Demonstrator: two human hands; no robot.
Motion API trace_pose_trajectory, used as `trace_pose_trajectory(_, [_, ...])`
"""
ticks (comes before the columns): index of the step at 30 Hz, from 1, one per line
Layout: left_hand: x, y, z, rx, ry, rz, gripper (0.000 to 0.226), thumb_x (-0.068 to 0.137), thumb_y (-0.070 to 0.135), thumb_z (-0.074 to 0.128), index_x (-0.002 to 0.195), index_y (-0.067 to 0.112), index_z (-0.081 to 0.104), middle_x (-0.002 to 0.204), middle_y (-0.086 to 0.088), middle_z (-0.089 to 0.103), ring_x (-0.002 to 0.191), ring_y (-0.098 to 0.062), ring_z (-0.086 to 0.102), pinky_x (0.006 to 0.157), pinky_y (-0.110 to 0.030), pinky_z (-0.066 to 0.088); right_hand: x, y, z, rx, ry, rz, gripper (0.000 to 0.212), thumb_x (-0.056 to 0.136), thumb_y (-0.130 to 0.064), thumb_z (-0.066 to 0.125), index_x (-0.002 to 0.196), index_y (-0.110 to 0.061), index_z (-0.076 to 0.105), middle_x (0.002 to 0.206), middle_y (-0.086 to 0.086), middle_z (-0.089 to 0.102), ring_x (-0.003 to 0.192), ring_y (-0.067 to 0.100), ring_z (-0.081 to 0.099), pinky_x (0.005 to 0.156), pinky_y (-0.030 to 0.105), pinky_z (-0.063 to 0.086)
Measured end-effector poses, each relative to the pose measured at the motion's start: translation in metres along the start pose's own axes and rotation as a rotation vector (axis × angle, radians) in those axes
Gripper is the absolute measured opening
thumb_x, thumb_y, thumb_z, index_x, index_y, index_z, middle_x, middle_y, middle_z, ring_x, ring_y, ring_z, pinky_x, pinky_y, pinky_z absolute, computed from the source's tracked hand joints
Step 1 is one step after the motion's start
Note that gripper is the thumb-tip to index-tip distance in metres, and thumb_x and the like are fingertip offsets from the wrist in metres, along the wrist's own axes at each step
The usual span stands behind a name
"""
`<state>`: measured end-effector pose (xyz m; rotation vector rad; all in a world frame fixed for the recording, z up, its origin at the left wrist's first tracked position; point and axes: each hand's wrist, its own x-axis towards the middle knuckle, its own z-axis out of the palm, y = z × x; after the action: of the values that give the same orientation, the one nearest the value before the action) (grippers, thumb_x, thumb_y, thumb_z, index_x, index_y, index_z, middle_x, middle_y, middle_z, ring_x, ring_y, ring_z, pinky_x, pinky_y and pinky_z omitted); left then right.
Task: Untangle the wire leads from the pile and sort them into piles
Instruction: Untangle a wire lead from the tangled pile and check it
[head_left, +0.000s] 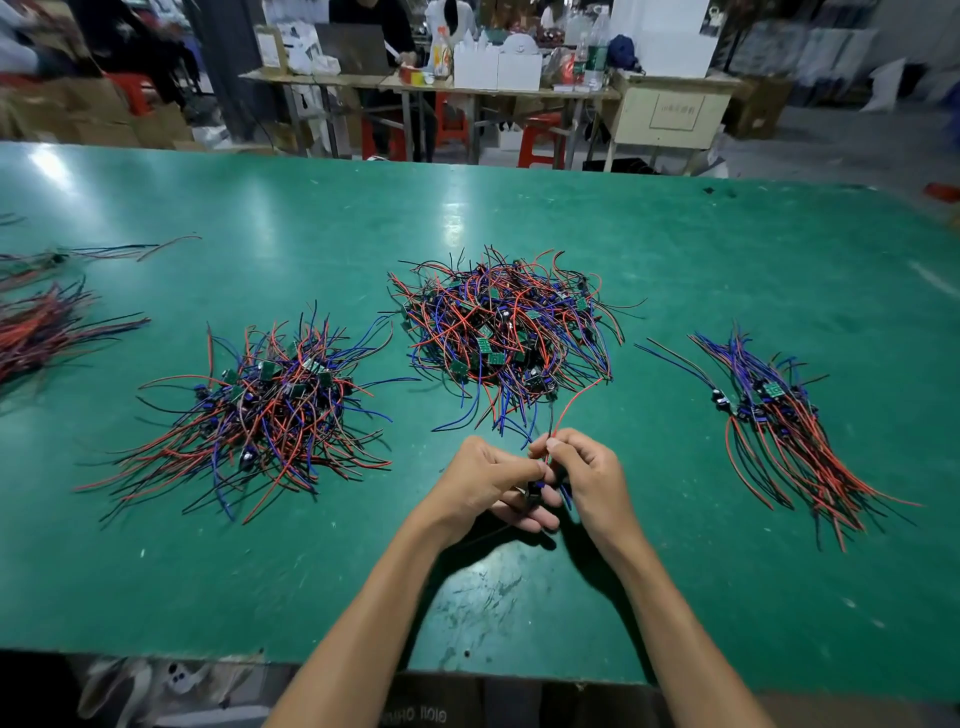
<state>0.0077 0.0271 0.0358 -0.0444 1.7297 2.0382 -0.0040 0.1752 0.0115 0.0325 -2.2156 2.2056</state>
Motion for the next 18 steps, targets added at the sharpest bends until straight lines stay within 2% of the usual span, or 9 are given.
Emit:
trace_pose_trajectory(2, [-0.001,0.001,-0.002,0.012,-0.012,-0.006,0.017,0.09,0.015,0.07,0.085,0.0,0.076,0.082,-0.023,0.074,0.067,-0.033,0.075,0.057,-0.03,0.06,0.001,-0.001,0.0,0.008,0.008,0.002,0.025,0.096,-0.014,0.054,0.076,-0.012,0.07,0.069,0.001,0.063,0.068,0.017,0.052,0.066,0.031,0.044])
trace_pose_trajectory(5, [-0.002,0.003,-0.005,0.04,-0.043,-0.02,0.015,0.091,0.013,0.068,0.084,0.002,0.076,0.081,-0.022,0.074,0.067,-0.032,0.075,0.057,-0.029,0.059,0.001,-0.004,0.001,0.006,0.03,0.004,0.026,0.088,-0.028,0.052,0.077,-0.011,0.069,0.058,-0.006,0.055,0.057,0.011,0.046,0.057,0.025,0.038])
trace_pose_trajectory(8, [-0.002,0.004,-0.007,0.06,-0.091,-0.038,0.015,0.09,0.014,0.069,0.085,0.002,0.077,0.085,-0.024,0.074,0.068,-0.033,0.075,0.057,-0.029,0.059,0.003,-0.005,-0.001,0.052,0.06,-0.005,0.026,0.095,-0.021,0.053,0.079,-0.007,0.069,0.056,0.0,0.05,0.05,0.008,0.044,0.05,0.018,0.036])
trace_pose_trajectory(11, [-0.002,0.005,-0.011,0.073,-0.141,-0.049,0.016,0.088,0.017,0.07,0.083,0.005,0.078,0.086,-0.024,0.074,0.069,-0.033,0.075,0.057,-0.029,0.059,0.003,-0.007,-0.002,0.137,0.092,0.01,0.032,0.102,-0.009,0.047,0.079,-0.008,0.069,0.063,0.0,0.053,0.048,0.006,0.046,0.046,0.016,0.039])
trace_pose_trajectory(18, [0.001,0.006,-0.013,0.099,-0.187,-0.06,0.018,0.091,0.016,0.068,0.081,0.006,0.078,0.085,-0.022,0.074,0.068,-0.031,0.075,0.056,-0.027,0.059,0.003,-0.008,-0.001,0.22,0.146,0.024,0.032,0.101,-0.008,0.047,0.08,-0.008,0.07,0.071,-0.005,0.063,0.05,0.004,0.045,0.046,0.017,0.04])
